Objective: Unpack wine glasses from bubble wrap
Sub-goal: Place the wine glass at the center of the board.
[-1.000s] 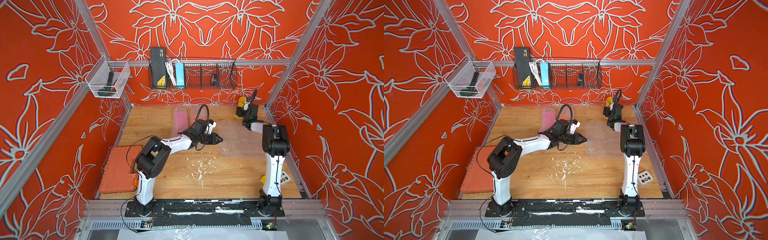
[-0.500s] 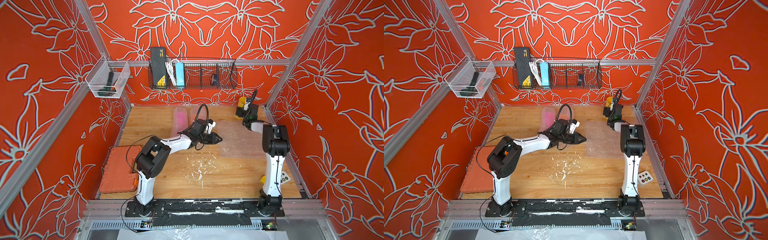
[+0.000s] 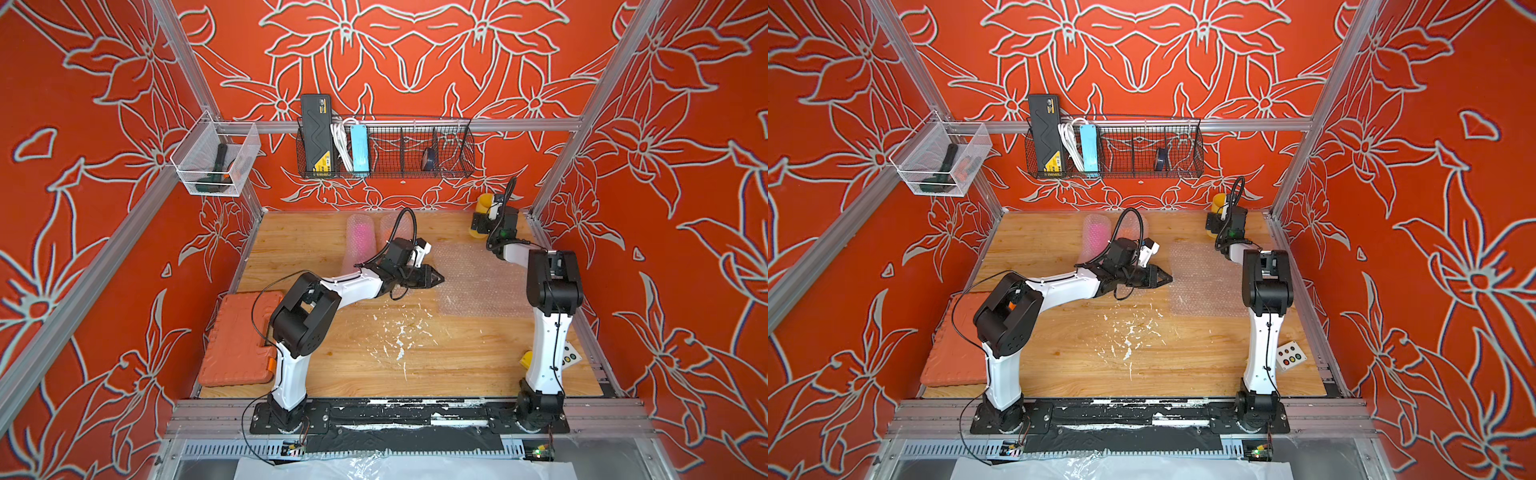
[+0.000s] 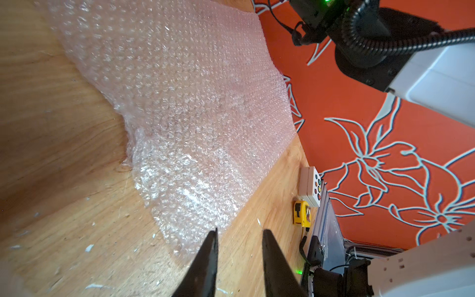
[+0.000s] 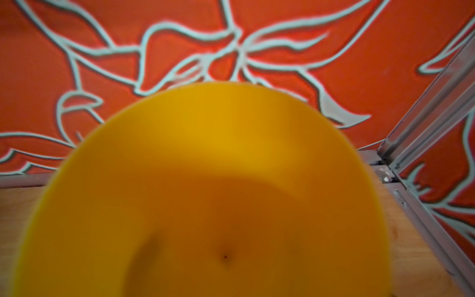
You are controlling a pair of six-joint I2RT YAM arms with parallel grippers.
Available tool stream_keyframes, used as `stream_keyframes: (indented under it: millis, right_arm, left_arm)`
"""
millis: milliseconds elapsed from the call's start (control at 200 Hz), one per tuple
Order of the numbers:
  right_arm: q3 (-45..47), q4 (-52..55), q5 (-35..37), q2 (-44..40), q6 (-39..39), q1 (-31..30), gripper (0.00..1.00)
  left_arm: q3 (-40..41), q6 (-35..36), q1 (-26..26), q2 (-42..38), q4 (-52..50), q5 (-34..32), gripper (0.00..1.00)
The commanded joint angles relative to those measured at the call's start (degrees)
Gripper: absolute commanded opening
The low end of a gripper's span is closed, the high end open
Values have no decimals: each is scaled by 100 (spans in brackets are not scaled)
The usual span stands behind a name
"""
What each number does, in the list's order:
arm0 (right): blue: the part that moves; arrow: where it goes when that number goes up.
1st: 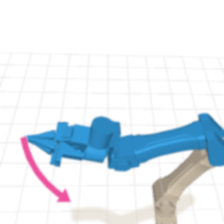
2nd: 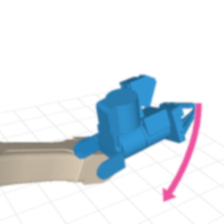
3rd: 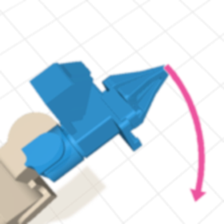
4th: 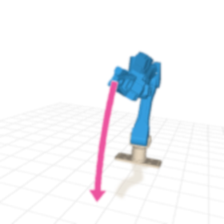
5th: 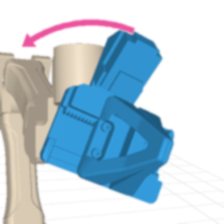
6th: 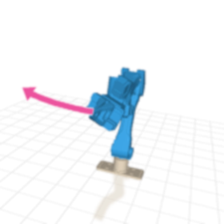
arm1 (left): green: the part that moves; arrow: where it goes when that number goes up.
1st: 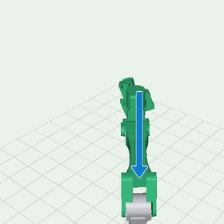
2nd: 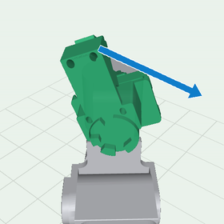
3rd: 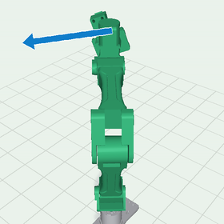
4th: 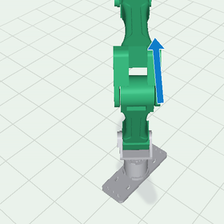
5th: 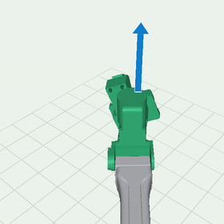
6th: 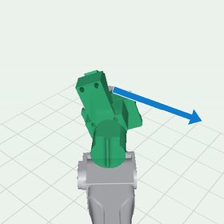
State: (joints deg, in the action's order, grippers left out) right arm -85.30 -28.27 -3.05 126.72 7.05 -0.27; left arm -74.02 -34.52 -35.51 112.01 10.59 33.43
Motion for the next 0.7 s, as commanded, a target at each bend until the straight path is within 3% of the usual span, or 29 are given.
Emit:
stream_keyframes:
  millis: [0, 450, 696]
  right_arm:
    - [242, 57, 25, -497, 222, 27, 95]
    - [1767, 859, -155, -1904, 1172, -5, 89]
    - [2277, 2062, -944, -2994, 1395, -112, 74]
  left_arm:
    - [32, 79, 80, -340, -13, -27, 30]
    - [730, 64, 614, -1010, 136, -126, 31]
    - [1541, -18, 1366, -1525, 314, -249, 32]
